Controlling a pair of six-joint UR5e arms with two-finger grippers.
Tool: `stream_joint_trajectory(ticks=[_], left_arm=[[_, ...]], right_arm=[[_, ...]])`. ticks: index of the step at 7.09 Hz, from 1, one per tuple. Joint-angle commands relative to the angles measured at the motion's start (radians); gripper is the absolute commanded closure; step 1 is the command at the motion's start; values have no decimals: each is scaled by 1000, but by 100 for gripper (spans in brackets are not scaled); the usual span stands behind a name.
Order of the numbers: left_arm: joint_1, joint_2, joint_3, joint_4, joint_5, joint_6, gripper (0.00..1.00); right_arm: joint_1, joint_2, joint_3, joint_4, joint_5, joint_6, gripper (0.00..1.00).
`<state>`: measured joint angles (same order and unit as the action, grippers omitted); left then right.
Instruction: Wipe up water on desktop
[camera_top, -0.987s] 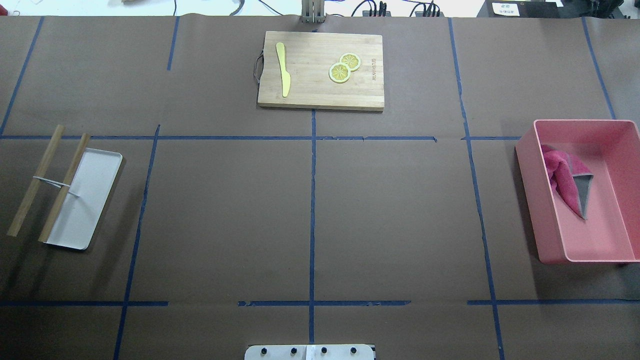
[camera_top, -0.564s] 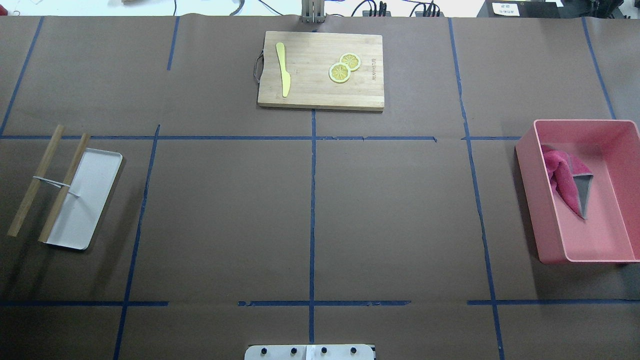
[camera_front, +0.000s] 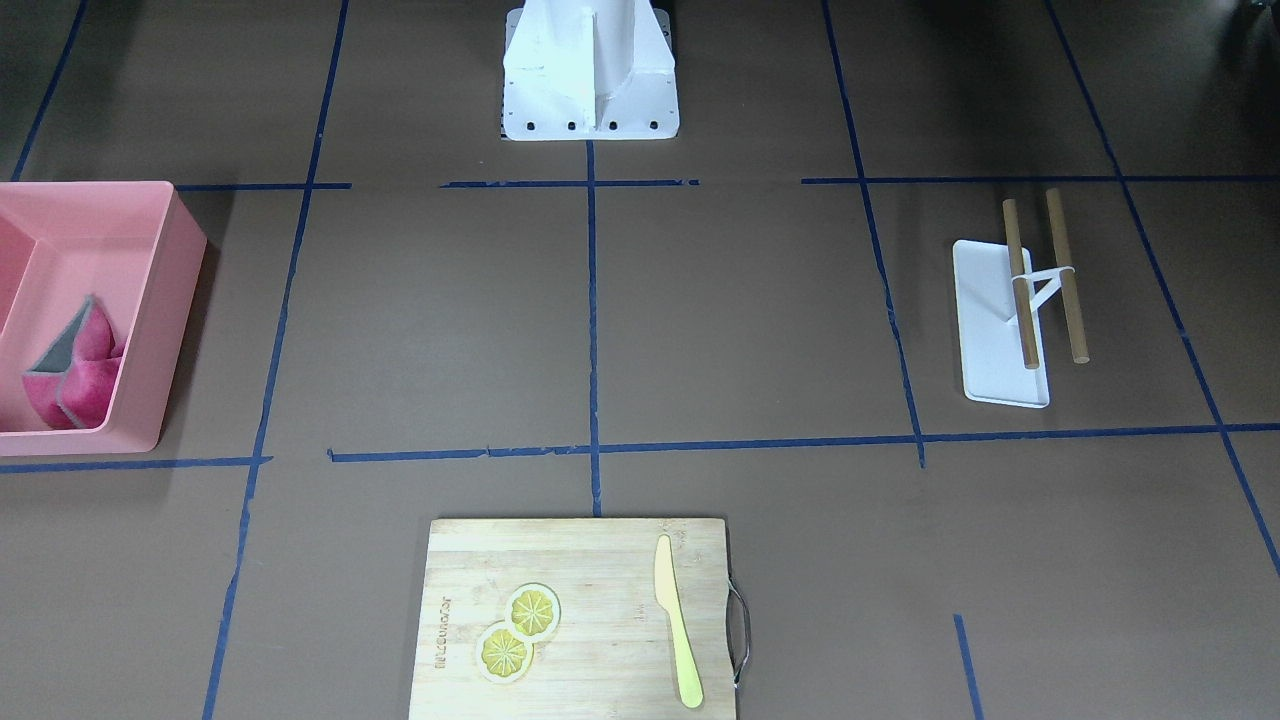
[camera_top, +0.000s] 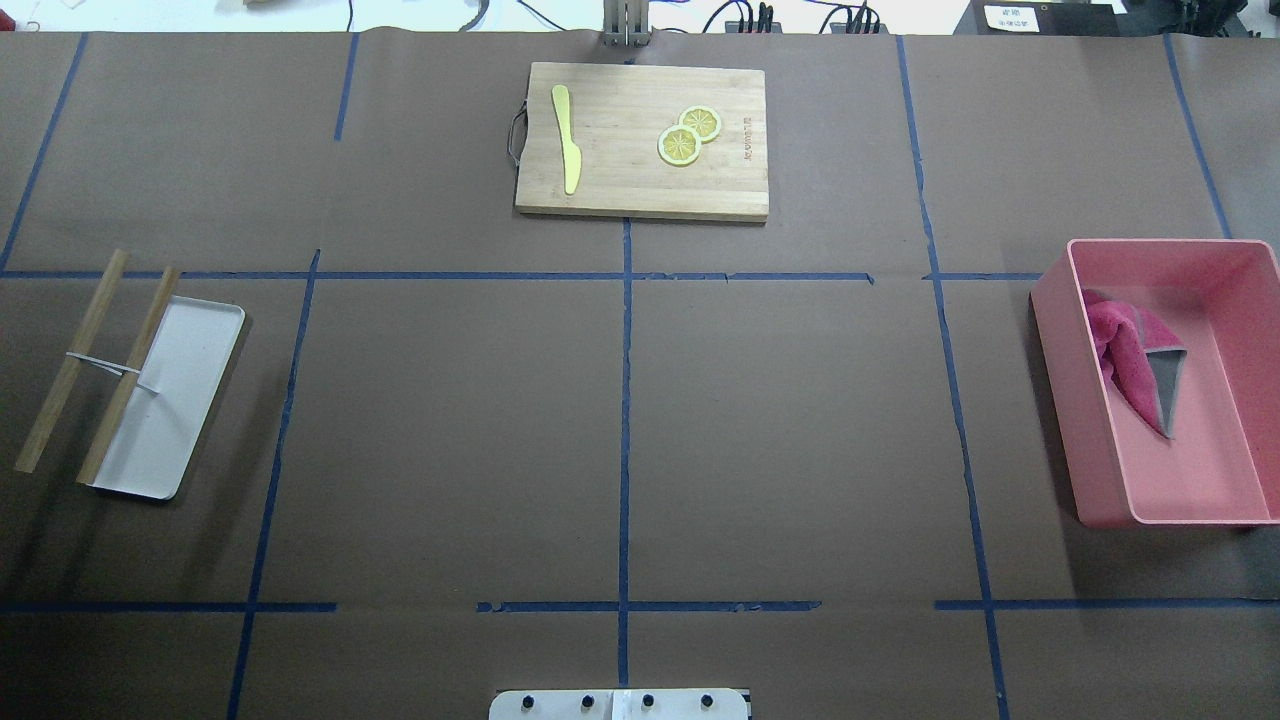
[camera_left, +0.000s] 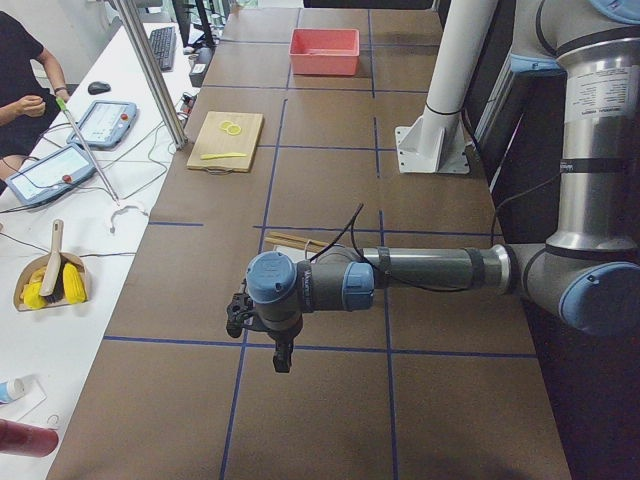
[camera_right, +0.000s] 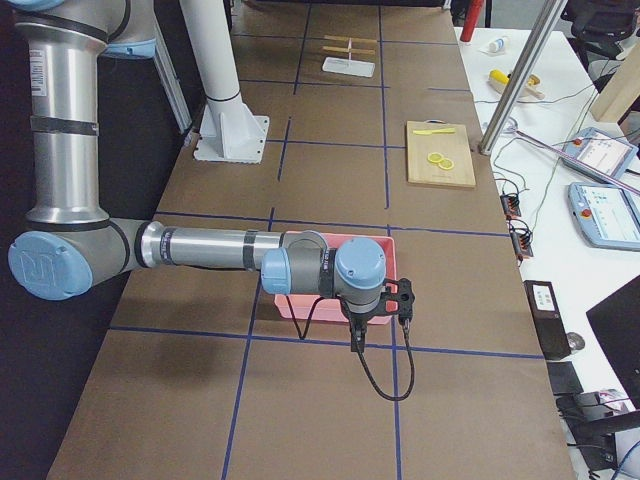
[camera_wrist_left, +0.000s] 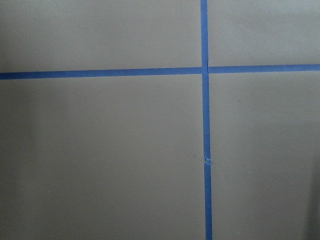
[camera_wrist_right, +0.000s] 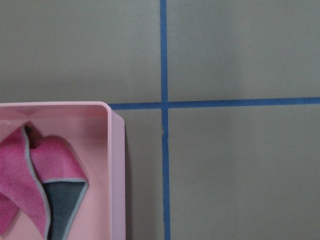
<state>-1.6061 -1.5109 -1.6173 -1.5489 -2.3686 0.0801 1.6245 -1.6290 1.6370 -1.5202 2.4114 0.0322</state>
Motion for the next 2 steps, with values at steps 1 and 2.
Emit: stream_joint_trajectory(ticks=[1,2], left_arm=[[0,0,-1,1,0,1,0],[-2,0,-1,1,0,1,0]], right_arm=[[0,0,1,0,0,0,0],[0,1,1,0,0,0,0]])
